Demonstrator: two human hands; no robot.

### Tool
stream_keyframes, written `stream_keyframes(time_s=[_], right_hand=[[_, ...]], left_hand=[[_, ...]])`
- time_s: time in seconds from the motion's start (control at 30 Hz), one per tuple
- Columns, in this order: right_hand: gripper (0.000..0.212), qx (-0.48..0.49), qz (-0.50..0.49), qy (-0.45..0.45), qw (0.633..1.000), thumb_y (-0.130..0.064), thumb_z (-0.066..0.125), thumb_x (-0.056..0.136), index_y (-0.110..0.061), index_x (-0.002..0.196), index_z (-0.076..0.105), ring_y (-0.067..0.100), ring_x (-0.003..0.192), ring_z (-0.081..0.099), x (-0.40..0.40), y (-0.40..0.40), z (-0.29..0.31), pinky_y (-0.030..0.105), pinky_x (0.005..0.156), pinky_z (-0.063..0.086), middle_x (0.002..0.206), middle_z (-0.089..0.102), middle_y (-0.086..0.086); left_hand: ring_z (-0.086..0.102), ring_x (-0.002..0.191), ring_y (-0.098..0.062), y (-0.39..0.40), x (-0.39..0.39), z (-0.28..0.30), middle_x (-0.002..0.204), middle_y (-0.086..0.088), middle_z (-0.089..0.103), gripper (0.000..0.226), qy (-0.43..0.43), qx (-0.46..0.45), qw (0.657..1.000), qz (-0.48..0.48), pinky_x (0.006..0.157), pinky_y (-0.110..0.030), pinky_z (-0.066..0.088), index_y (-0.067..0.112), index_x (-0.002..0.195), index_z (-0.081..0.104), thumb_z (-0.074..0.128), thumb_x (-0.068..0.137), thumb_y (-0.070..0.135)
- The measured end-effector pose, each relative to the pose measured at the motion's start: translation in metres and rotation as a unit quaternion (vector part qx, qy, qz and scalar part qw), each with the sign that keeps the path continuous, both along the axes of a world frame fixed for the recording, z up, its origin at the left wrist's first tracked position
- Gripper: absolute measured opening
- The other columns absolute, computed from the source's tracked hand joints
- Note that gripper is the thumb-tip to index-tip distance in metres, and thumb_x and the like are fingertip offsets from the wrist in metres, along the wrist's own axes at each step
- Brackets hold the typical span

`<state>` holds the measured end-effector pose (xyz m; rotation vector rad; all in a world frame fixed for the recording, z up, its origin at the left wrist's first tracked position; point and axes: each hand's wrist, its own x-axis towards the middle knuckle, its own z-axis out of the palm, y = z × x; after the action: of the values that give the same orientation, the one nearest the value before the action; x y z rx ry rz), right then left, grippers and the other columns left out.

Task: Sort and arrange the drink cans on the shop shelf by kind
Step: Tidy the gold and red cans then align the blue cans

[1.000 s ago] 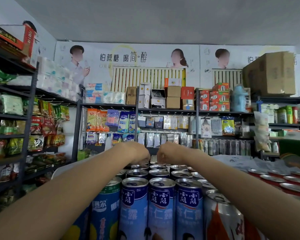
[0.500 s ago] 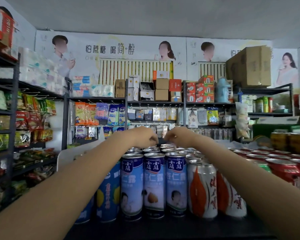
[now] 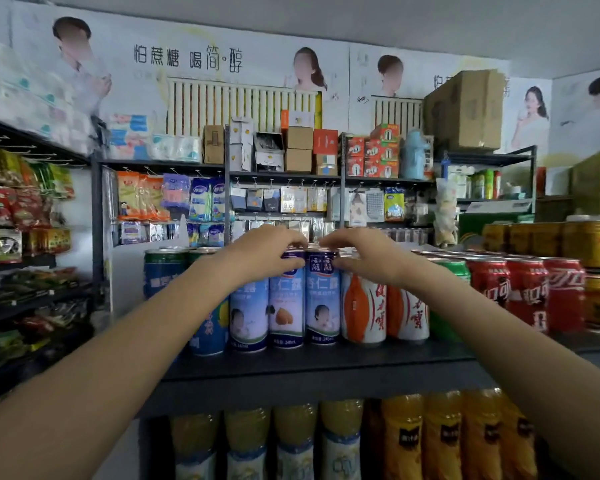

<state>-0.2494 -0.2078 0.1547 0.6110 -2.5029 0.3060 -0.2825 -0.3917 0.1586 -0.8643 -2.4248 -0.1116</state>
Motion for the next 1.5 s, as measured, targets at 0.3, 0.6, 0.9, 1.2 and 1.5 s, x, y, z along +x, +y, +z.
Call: stream_keyframes(time_s=[0.3, 0.6, 0.9, 1.2, 1.5], right_hand=[[0.021, -0.105, -0.036, 0.121, 0.986, -0.017, 0.048, 0.096, -0.008, 0.107, 0.063, 0.023, 0.084, 0.062, 0.003, 0.037, -0.050, 0.036, 0.085, 0.047, 0.095, 0.069, 0.008], [0.014, -0.110, -0.071, 0.155, 0.979, -0.027, 0.049, 0.095, -0.018, 0.093, 0.060, 0.017, 0.096, 0.053, -0.011, 0.035, -0.039, 0.041, 0.103, 0.024, 0.094, 0.061, -0.003], [0.036, -0.030, 0.015, 0.098, 0.995, -0.044, 0.066, 0.080, -0.025, 0.110, 0.059, 0.016, 0.105, 0.054, -0.006, 0.059, -0.033, 0.038, 0.108, 0.013, 0.106, 0.064, -0.005], [0.047, 0.012, 0.020, 0.081, 0.996, -0.038, 0.067, 0.081, -0.025, 0.122, 0.047, 0.015, 0.104, 0.058, -0.006, 0.060, -0.039, 0.038, 0.114, 0.009, 0.105, 0.064, -0.006], [0.070, -0.143, -0.089, 0.219, 0.961, -0.026, 0.072, 0.080, -0.018, 0.140, 0.038, 0.028, 0.131, 0.034, 0.011, 0.114, -0.090, 0.042, 0.105, 0.029, 0.141, 0.041, 0.009]], left_hand=[[0.061, 0.092, -0.018, 0.051, 0.010, -0.036, 0.098, 0.001, 0.066, 0.013, 0.098, 0.228, 0.968, 0.030, 0.084, -0.033, 0.048, 0.014, 0.100, 0.061, 0.053, 0.092, 0.022], [0.056, 0.089, -0.011, 0.051, 0.012, -0.024, 0.096, -0.002, 0.065, 0.004, 0.012, 0.260, 0.966, 0.006, 0.079, -0.022, 0.041, 0.011, 0.089, 0.061, 0.057, 0.090, 0.012], [0.053, 0.092, -0.006, 0.050, 0.012, -0.030, 0.096, 0.004, 0.060, 0.005, 0.012, 0.267, 0.964, 0.003, 0.077, -0.009, 0.038, 0.013, 0.093, 0.057, 0.053, 0.092, 0.016], [0.054, 0.093, -0.010, 0.051, 0.011, -0.034, 0.098, -0.002, 0.061, 0.012, 0.043, 0.262, 0.964, -0.012, 0.070, -0.007, 0.035, 0.005, 0.097, 0.057, 0.050, 0.093, 0.014], [0.019, 0.139, -0.016, 0.092, 0.032, -0.076, 0.149, 0.002, 0.029, 0.054, 0.165, 0.201, 0.964, 0.063, 0.115, -0.034, 0.005, 0.021, 0.144, 0.028, 0.044, 0.095, 0.037]])
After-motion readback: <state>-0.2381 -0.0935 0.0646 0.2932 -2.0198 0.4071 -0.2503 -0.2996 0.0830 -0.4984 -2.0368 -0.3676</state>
